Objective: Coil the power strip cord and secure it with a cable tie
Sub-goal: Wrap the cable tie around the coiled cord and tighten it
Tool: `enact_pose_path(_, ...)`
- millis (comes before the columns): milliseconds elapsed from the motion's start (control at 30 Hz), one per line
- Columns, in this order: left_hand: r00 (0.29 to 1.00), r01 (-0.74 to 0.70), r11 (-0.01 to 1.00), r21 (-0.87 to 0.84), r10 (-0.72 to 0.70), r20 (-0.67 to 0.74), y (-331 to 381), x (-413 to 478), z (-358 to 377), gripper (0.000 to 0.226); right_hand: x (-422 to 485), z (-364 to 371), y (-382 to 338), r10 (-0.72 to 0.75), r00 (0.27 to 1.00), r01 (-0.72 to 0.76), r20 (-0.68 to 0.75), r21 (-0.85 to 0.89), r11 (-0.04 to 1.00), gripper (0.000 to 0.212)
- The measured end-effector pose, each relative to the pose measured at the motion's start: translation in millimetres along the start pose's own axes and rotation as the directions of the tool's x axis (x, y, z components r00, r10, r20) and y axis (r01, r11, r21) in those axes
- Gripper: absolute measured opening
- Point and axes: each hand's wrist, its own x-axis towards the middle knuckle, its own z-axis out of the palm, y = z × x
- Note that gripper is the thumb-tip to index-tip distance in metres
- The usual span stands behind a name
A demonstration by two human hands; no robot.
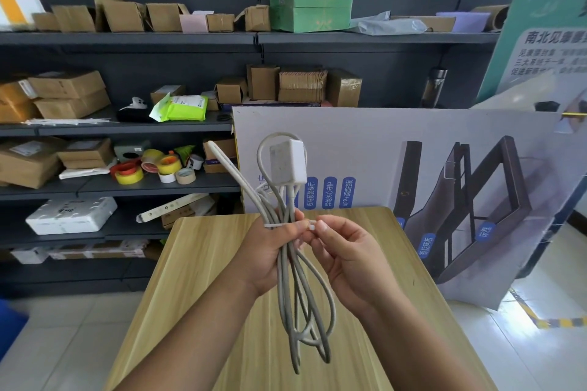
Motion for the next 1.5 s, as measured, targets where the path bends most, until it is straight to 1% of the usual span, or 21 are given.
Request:
enact_pose_path(100, 0.997, -0.042, 0.996, 0.074, 0.046, -0.057, -2.4, 1.8, -2.6, 0.012, 0.5, -2.3, -2.2, -0.007, 1.000, 0.006, -0.021, -0.035, 0.999, 0.016)
enact_pose_path(167, 0.996, -0.053, 0.994, 0.091, 0.059, -0.064, -2.2, 2.6, -3.9, 0.011, 0.9, -2.9, -2.1, 0.003, 1.000, -0.004, -0.023, -0.016, 1.000, 0.018)
enact_pose_path(233, 0.997, -0.044, 0.996, 0.075, 0.048, -0.058, -1.0, 3.0, -4.5, 0.011, 2.1, -2.5, -1.3, -0.002, 0.999, 0.002, -0.033, 0.002, 1.000, 0.019)
enact_pose_path(300, 0.999, -0.034, 0.997, 0.062, 0.036, -0.035, -0.3, 2.5, -4.2, 0.011, 3.5, -1.2, 0.4, -0.022, 0.998, 0.022, -0.053, 0.001, 1.000, 0.014)
enact_pose_path(433, 0.999, -0.032, 0.998, 0.047, 0.034, -0.033, -1.2, 1.5, -4.0, 0.011, 7.4, -1.4, 3.6, -0.062, 0.991, 0.054, -0.115, -0.069, 0.996, 0.012)
enact_pose_path(533, 0.998, -0.043, 0.996, 0.072, 0.046, -0.044, -3.1, 3.0, -4.8, 0.012, 8.9, -2.1, 5.5, -0.014, 0.994, 0.017, -0.111, 0.029, 0.999, 0.015)
enact_pose_path(600, 0.996, -0.033, 0.996, 0.085, 0.040, -0.081, -5.3, 5.5, -6.6, 0.010, 9.3, -0.8, 8.0, 0.013, 0.997, -0.007, -0.082, 0.075, 0.997, 0.018)
enact_pose_path(667, 0.993, -0.013, 0.996, 0.087, 0.023, -0.114, -6.9, 7.9, -9.3, 0.016, 10.4, 0.9, 9.9, 0.013, 0.998, -0.009, -0.066, 0.066, 0.998, 0.019)
enact_pose_path(733, 0.992, -0.015, 0.996, 0.085, 0.026, -0.121, -7.0, 9.7, -11.0, 0.019, 13.2, 0.6, 8.7, 0.024, 0.997, -0.020, -0.080, 0.048, 0.999, 0.022)
enact_pose_path(867, 0.995, -0.016, 1.000, -0.010, 0.015, -0.095, -2.4, 9.8, -11.2, 0.018, 19.1, -4.3, 4.8, 0.116, 0.990, -0.101, -0.084, 0.162, 0.982, 0.028)
enact_pose_path(1000, 0.997, -0.020, 1.000, 0.009, 0.021, -0.078, -0.6, 9.0, -11.8, 0.016, 21.7, -4.0, 4.1, 0.144, 0.987, -0.127, -0.065, 0.213, 0.969, 0.036)
enact_pose_path(1100, 0.994, -0.025, 0.999, 0.032, 0.028, -0.101, -1.2, 8.4, -10.2, 0.019, 21.6, -2.4, 5.9, 0.131, 0.990, -0.118, -0.058, 0.196, 0.974, 0.031)
enact_pose_path(1233, 0.983, -0.028, 0.998, 0.062, 0.039, -0.180, -2.0, 11.4, -12.2, 0.025, 20.7, -2.8, 8.0, 0.081, 0.995, -0.075, -0.050, 0.100, 0.992, 0.031)
enact_pose_path(1333, 0.981, -0.027, 0.996, 0.083, 0.042, -0.187, -1.6, 11.6, -11.7, 0.024, 22.0, -5.2, 7.9, 0.073, 0.995, -0.071, -0.064, 0.036, 0.997, 0.029)
enact_pose_path(1367, 0.982, -0.031, 0.996, 0.080, 0.046, -0.185, -1.4, 11.4, -10.4, 0.020, 22.4, -6.1, 8.5, 0.050, 0.996, -0.052, -0.071, -0.029, 0.998, 0.028)
enact_pose_path(1400, 0.981, -0.037, 0.996, 0.082, 0.052, -0.187, -1.1, 11.1, -10.3, 0.017, 22.4, -7.2, 9.6, -0.001, 0.997, -0.009, -0.077, -0.132, 0.991, 0.027)
enact_pose_path(1433, 0.978, -0.046, 0.995, 0.090, 0.063, -0.199, -0.8, 11.4, -10.3, 0.015, 21.7, -7.7, 11.1, -0.085, 0.994, 0.060, -0.075, -0.288, 0.956, 0.025)
enact_pose_path(1467, 0.972, -0.056, 0.992, 0.112, 0.079, -0.221, -0.4, 12.1, -11.2, 0.014, 20.9, -7.7, 12.4, -0.196, 0.979, 0.147, -0.051, -0.486, 0.861, 0.024)
enact_pose_path(1500, 0.965, -0.064, 0.988, 0.137, 0.096, -0.245, -0.1, 13.1, -11.8, 0.014, 20.1, -7.0, 14.1, -0.304, 0.953, 0.227, 0.002, -0.669, 0.708, 0.023)
